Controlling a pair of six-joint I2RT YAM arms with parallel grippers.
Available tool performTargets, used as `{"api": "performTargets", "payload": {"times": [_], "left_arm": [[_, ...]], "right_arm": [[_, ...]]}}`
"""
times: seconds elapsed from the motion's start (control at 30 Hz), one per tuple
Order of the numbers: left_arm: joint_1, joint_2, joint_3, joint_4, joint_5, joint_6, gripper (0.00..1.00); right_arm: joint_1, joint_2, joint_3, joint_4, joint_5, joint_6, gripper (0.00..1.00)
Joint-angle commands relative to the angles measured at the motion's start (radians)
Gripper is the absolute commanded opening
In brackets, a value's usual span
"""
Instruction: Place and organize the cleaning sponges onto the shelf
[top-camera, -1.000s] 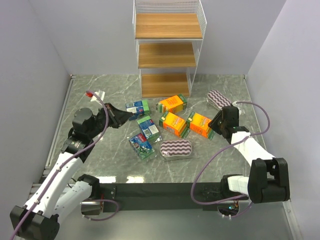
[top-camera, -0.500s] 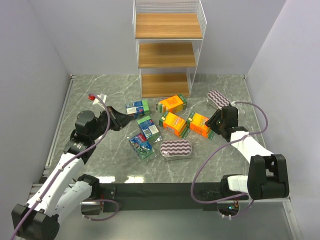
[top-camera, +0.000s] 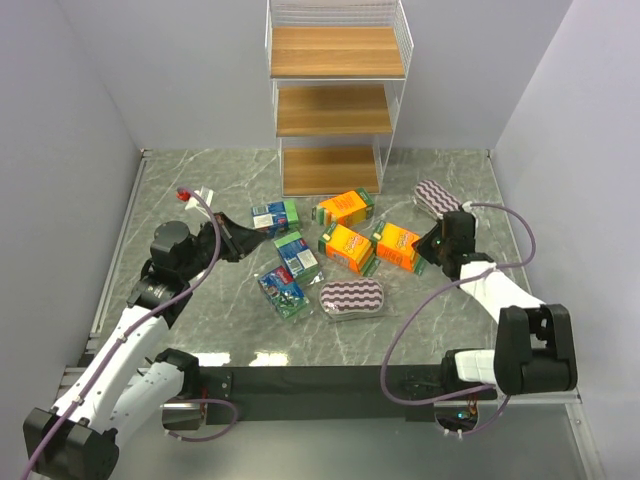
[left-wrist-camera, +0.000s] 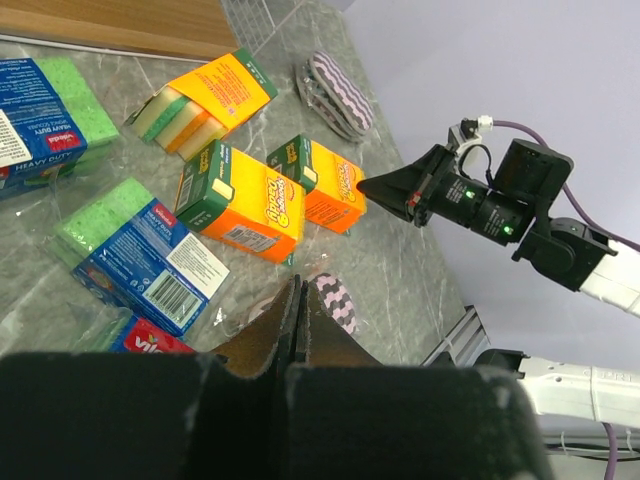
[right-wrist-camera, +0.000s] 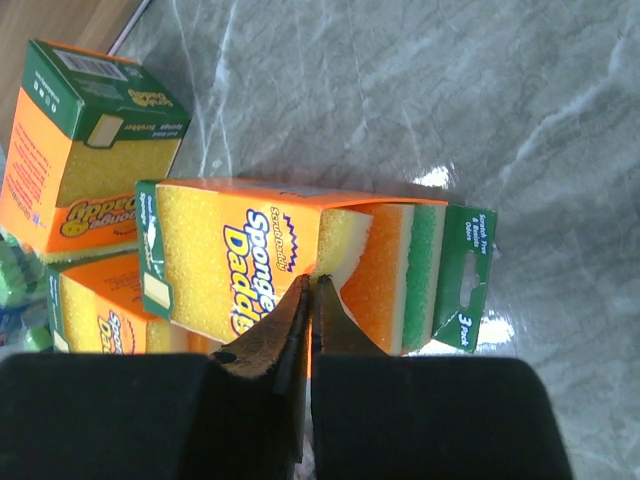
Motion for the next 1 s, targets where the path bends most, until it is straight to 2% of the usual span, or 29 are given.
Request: {"api": "performTargets", "payload": {"times": [0.0,0.2,0.43,0.53,0.67,0.83,0.97], "left_arm": [[-0.002,-0.016,0.003,0.03,0.016,0.009,0.01],[-0.002,-0.016,0.006,0.035,0.018,0.003,0.01],[-0.001,-0.036,0.011,0.017,0.015,0.004,0.01],[-0.002,-0.055,0.0,0.017,0.01,0.0,0.01],[-0.002,-0.061,0.0,0.02,0.01,-0.005,0.01],[-0.002,-0.068,0.005,0.011,0.016,-0.011,0.01],[-0.002,-0.09,0.011,0.0,0.009,-0.011,0.01]], "right_arm": [[-0.007,-0.098,-0.004,-0.075,0.034,-0.006,0.0],[-0.018,-0.308,0.036,-0.156,-0.061,0.043,0.0],[-0.018,-0.458,0.1,-0.166,-0.156,0.113,0.0],[-0.019,-0.504,0.078,-0.053,-0.217,0.183,0.0],[0.002,-0.469,0.059,0.125,-0.291,0.326,0.0],[0.154,-0.417,0.116,0.263,-0.126,0.381,0.0],[0.245,-0.338,0.165,0.333,0.098,0.461,0.0]]}}
